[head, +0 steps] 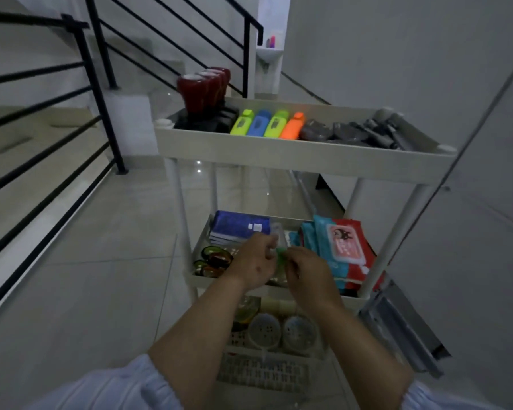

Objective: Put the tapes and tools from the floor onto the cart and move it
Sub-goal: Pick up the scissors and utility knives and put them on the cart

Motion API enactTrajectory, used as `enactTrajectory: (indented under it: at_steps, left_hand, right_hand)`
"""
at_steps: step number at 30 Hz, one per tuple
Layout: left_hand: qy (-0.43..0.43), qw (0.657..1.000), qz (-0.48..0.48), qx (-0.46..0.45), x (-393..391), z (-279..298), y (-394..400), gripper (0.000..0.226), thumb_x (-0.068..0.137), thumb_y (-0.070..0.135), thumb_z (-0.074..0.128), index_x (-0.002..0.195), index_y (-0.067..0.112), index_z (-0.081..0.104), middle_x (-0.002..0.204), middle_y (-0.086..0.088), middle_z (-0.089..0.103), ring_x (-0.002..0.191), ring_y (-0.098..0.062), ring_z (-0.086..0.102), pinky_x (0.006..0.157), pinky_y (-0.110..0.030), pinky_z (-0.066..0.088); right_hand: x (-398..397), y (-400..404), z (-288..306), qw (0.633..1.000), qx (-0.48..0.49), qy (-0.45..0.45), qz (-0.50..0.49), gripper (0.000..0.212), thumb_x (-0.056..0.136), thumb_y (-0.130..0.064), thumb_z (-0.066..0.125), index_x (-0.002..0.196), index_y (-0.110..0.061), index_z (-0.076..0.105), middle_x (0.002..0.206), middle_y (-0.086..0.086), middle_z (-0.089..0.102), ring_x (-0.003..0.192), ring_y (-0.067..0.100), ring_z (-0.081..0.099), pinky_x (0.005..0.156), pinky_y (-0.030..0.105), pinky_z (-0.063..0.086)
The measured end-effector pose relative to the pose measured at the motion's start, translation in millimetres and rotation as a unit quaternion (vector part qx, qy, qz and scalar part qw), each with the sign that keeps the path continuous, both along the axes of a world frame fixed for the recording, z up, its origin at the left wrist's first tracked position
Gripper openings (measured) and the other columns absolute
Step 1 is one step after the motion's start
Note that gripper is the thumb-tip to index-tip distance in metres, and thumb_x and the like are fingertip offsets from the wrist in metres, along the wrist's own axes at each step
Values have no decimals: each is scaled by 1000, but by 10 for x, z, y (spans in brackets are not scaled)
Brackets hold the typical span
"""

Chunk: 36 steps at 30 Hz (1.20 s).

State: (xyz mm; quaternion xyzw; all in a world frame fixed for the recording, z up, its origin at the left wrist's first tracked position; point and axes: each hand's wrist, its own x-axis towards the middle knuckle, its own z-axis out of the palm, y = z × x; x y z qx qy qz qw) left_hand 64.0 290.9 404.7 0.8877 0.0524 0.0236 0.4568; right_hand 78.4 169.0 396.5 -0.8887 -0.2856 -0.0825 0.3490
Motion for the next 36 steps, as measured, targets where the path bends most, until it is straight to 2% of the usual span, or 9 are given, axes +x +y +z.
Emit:
enactTrajectory:
  at_steps: [4, 10, 14, 18, 22, 26, 30, 33, 36]
  left_hand:
    - [22, 1000, -6, 8, 197, -210, 41, 40, 83, 0, 50, 123, 4, 53, 122, -17, 53, 112, -31, 55, 98, -47, 46]
    - [21, 997, -26, 64, 210, -223, 55, 41, 88, 0, 46, 129, 4, 46, 133, -18, 48, 123, -29, 46, 101, -30, 37]
    - [12, 999, -30, 38, 188, -199, 70, 43, 90, -1, 43, 133, 6, 42, 134, -16, 49, 123, -25, 47, 92, -19, 35]
    - [-38, 998, -13, 42, 30, -186, 164, 42, 88, 0, 45, 129, 10, 47, 130, -11, 53, 121, -21, 49, 92, -13, 32]
    - [-86, 995, 9, 44, -279, -191, 263, 43, 87, -2, 45, 128, 11, 49, 132, -10, 51, 122, -23, 47, 104, -25, 35]
    - [-129, 989, 49, 53, -753, -330, 467, 44, 85, -4, 44, 128, 8, 48, 132, -13, 50, 121, -23, 47, 97, -5, 29]
    - [-130, 986, 75, 73, -1321, -596, 730, 50, 78, 3, 40, 127, 5, 48, 129, -14, 51, 117, -20, 49, 99, -11, 31]
    - [-107, 983, 124, 82, -1750, -983, 960, 53, 80, 11, 40, 132, 10, 43, 131, -9, 46, 113, -6, 41, 93, 3, 25]
    - [-56, 976, 191, 84, -2183, -1541, 1169, 54, 82, 17, 40, 136, 14, 37, 137, -8, 41, 123, -14, 40, 99, -6, 21]
  right_hand:
    - [64, 42, -11, 999, -10, 31, -13, 18, 89, -3, 48, 91, 4, 65, 93, 20, 66, 88, 29, 60, 68, 23, 35]
    - [142, 145, -113, 991, -89, 94, -25, 21, 91, -6, 46, 101, 0, 63, 102, 19, 66, 97, 30, 61, 83, 34, 47]
    - [116, 214, -129, 990, -109, 73, -40, 23, 90, -6, 45, 106, -3, 61, 105, 18, 64, 95, 31, 60, 76, 36, 47]
    - [-10, 243, -129, 999, -47, -16, -9, 28, 84, -2, 47, 108, -7, 61, 103, 16, 67, 95, 31, 60, 75, 36, 49]
    - [-216, 396, -172, 997, -29, -67, 18, 36, 78, -10, 41, 106, -4, 63, 100, 18, 68, 90, 35, 62, 75, 41, 51]
    - [-485, 622, -342, 994, -24, -69, 81, 44, 79, -19, 34, 109, -2, 60, 103, 18, 67, 89, 34, 60, 78, 33, 43]
    - [-847, 921, -699, 988, 4, -68, 137, 35, 73, 0, 52, 107, 1, 61, 103, 20, 67, 95, 32, 59, 85, 31, 42]
    - [-1144, 1149, -1109, 982, -2, -49, 183, 31, 78, -6, 52, 108, -4, 60, 104, 14, 66, 94, 30, 61, 82, 32, 46]
    - [-1400, 1340, -1619, 975, -24, 2, 221, 35, 77, -7, 52, 111, -4, 59, 109, 14, 65, 100, 30, 60, 88, 25, 38]
